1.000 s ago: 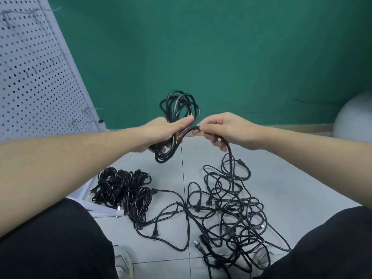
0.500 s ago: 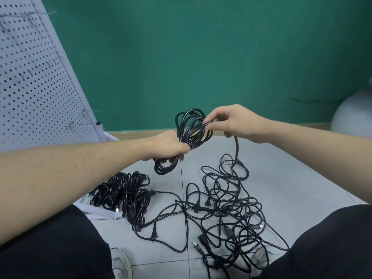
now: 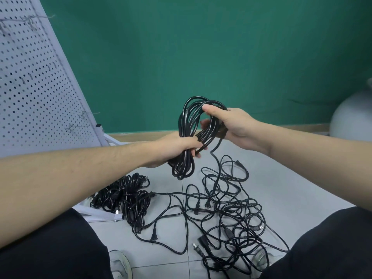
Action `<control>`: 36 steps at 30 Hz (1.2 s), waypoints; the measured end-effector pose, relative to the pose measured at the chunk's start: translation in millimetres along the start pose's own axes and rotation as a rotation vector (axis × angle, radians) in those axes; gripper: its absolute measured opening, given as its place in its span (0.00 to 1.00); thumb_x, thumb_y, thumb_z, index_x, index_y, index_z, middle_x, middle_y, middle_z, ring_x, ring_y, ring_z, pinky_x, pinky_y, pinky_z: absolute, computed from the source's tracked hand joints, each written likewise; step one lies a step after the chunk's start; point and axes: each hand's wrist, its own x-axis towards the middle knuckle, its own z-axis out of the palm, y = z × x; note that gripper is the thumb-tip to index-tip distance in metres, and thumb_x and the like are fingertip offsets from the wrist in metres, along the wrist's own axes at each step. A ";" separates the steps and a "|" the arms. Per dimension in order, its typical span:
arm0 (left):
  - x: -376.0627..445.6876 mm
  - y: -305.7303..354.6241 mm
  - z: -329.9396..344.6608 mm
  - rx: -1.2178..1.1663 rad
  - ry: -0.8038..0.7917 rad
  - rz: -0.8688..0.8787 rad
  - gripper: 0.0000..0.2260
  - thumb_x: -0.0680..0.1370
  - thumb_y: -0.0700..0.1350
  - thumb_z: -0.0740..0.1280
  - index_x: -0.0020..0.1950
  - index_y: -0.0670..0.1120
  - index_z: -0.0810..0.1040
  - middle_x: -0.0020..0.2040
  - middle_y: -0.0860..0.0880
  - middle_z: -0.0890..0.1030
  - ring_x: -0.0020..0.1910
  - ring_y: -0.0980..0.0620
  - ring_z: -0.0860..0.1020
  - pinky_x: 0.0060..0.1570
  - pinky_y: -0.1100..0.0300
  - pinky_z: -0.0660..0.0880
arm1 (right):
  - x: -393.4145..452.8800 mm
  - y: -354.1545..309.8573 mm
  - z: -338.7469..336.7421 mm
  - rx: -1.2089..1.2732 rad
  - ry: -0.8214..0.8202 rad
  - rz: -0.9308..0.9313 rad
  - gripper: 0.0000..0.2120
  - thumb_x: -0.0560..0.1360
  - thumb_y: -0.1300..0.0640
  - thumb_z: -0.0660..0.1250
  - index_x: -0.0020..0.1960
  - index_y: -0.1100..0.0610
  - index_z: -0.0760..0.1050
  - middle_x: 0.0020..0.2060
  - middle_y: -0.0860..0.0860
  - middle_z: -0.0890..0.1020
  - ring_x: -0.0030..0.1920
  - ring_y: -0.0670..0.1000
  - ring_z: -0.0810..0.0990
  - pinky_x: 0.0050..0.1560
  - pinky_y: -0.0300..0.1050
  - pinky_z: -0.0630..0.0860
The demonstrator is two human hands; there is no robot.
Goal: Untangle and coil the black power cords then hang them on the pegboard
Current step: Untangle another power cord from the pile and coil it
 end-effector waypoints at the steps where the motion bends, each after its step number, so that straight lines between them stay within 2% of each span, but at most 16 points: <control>1: 0.1 -0.4 -0.6 0.009 0.032 0.005 0.23 0.83 0.46 0.65 0.27 0.51 0.77 0.36 0.50 0.80 0.29 0.56 0.74 0.31 0.61 0.66 | 0.6 -1.2 2.6 0.054 -0.009 -0.004 0.14 0.74 0.50 0.76 0.53 0.58 0.79 0.38 0.55 0.84 0.44 0.55 0.85 0.53 0.52 0.83; 3: 1.7 -0.3 -2.1 0.012 0.069 0.012 0.19 0.79 0.49 0.68 0.27 0.51 0.74 0.29 0.53 0.74 0.27 0.56 0.70 0.31 0.60 0.64 | 1.1 -2.7 8.4 0.128 -0.015 -0.004 0.11 0.75 0.52 0.75 0.51 0.55 0.77 0.33 0.51 0.79 0.38 0.53 0.83 0.47 0.50 0.83; 6: -0.5 4.0 1.4 -0.048 0.058 0.028 0.14 0.72 0.53 0.68 0.27 0.51 0.74 0.33 0.48 0.78 0.29 0.54 0.71 0.31 0.59 0.64 | 0.4 -6.0 16.1 0.209 -0.045 -0.040 0.10 0.76 0.53 0.74 0.48 0.53 0.72 0.28 0.48 0.68 0.29 0.49 0.72 0.41 0.47 0.79; 9: 1.0 9.2 4.8 -0.155 0.003 0.046 0.14 0.75 0.49 0.67 0.30 0.50 0.74 0.52 0.42 0.86 0.47 0.50 0.80 0.33 0.59 0.66 | -0.2 -10.1 19.8 0.291 -0.055 -0.086 0.12 0.76 0.55 0.74 0.45 0.52 0.69 0.27 0.46 0.61 0.27 0.46 0.63 0.34 0.41 0.72; 11: 1.0 12.9 6.0 -0.205 -0.031 0.039 0.13 0.80 0.45 0.66 0.35 0.46 0.74 0.54 0.43 0.86 0.54 0.48 0.83 0.38 0.59 0.72 | -0.7 -12.5 20.1 0.330 -0.043 -0.092 0.13 0.77 0.56 0.74 0.44 0.51 0.69 0.27 0.46 0.60 0.26 0.45 0.61 0.30 0.40 0.69; 13: 0.9 15.3 7.4 -0.239 -0.024 0.028 0.13 0.79 0.44 0.66 0.35 0.44 0.74 0.47 0.45 0.85 0.48 0.46 0.86 0.45 0.56 0.76 | -1.3 -13.7 19.4 0.322 -0.035 -0.096 0.13 0.77 0.55 0.73 0.43 0.51 0.69 0.27 0.46 0.60 0.26 0.45 0.61 0.30 0.40 0.69; 17: 0.6 14.5 7.0 -0.232 0.046 0.028 0.15 0.76 0.46 0.69 0.30 0.48 0.75 0.43 0.46 0.81 0.36 0.45 0.80 0.37 0.58 0.74 | -0.8 -12.8 16.1 0.198 -0.025 -0.068 0.12 0.77 0.48 0.73 0.48 0.54 0.73 0.31 0.49 0.71 0.32 0.49 0.71 0.39 0.45 0.77; 19: -1.2 15.9 5.2 -0.255 0.062 0.023 0.14 0.73 0.49 0.68 0.28 0.49 0.78 0.44 0.40 0.78 0.40 0.41 0.76 0.44 0.49 0.73 | 0.4 -9.1 12.1 0.104 -0.033 -0.013 0.23 0.77 0.35 0.66 0.55 0.55 0.76 0.39 0.52 0.80 0.40 0.52 0.79 0.43 0.48 0.80; 21: -3.2 19.3 2.5 -0.320 0.100 0.014 0.11 0.73 0.50 0.69 0.33 0.46 0.79 0.44 0.38 0.77 0.39 0.42 0.75 0.44 0.49 0.75 | 3.5 -0.3 4.7 0.066 -0.106 0.061 0.34 0.77 0.27 0.54 0.58 0.57 0.76 0.44 0.53 0.83 0.42 0.53 0.82 0.48 0.51 0.81; 23: -1.8 22.4 -1.7 -0.395 0.149 0.021 0.12 0.76 0.48 0.70 0.36 0.44 0.77 0.42 0.40 0.78 0.34 0.44 0.75 0.34 0.57 0.77 | 3.1 12.2 -0.8 0.045 -0.228 0.126 0.31 0.81 0.31 0.48 0.56 0.55 0.75 0.44 0.54 0.81 0.45 0.53 0.82 0.64 0.58 0.76; 25: -0.8 27.0 -4.1 -0.475 0.177 0.048 0.19 0.81 0.45 0.67 0.29 0.48 0.76 0.44 0.42 0.78 0.33 0.46 0.75 0.32 0.58 0.77 | 0.6 22.4 -2.7 -0.019 -0.305 0.167 0.23 0.82 0.45 0.45 0.52 0.55 0.75 0.48 0.56 0.82 0.52 0.56 0.80 0.72 0.62 0.68; 27: 0.4 31.6 -5.9 -0.571 0.229 0.077 0.23 0.82 0.45 0.65 0.26 0.48 0.76 0.43 0.45 0.79 0.33 0.47 0.75 0.35 0.56 0.76 | -1.1 28.8 -0.3 -0.059 -0.365 0.207 0.21 0.79 0.53 0.45 0.54 0.56 0.76 0.54 0.59 0.83 0.57 0.58 0.80 0.70 0.58 0.68; 29: 1.5 36.4 -9.9 -0.656 0.302 0.093 0.20 0.82 0.44 0.65 0.29 0.48 0.73 0.40 0.48 0.81 0.32 0.47 0.73 0.37 0.55 0.73 | -5.4 30.4 4.7 -0.177 -0.447 0.258 0.19 0.81 0.55 0.47 0.57 0.57 0.76 0.54 0.60 0.85 0.58 0.59 0.81 0.69 0.56 0.70; 32: 0.9 37.1 -18.0 -0.677 0.399 0.091 0.19 0.81 0.47 0.67 0.31 0.49 0.71 0.40 0.50 0.81 0.28 0.49 0.72 0.35 0.57 0.70 | -14.2 31.3 14.5 -0.379 -0.593 0.350 0.12 0.84 0.55 0.54 0.51 0.57 0.74 0.40 0.57 0.85 0.55 0.59 0.83 0.62 0.49 0.77; 34: 0.0 34.1 -24.2 -0.614 0.463 0.054 0.21 0.81 0.50 0.68 0.27 0.49 0.74 0.42 0.50 0.80 0.26 0.52 0.72 0.34 0.60 0.71 | -15.4 31.4 19.0 -0.394 -0.590 0.367 0.12 0.84 0.54 0.59 0.43 0.57 0.71 0.33 0.54 0.80 0.48 0.58 0.85 0.52 0.45 0.81; 36: 0.5 30.6 -30.9 -0.526 0.539 0.020 0.21 0.79 0.53 0.70 0.27 0.50 0.76 0.44 0.50 0.82 0.25 0.54 0.73 0.33 0.61 0.72 | -14.4 28.9 18.4 -0.441 -0.557 0.364 0.13 0.83 0.53 0.63 0.41 0.57 0.70 0.32 0.54 0.79 0.40 0.54 0.84 0.43 0.43 0.81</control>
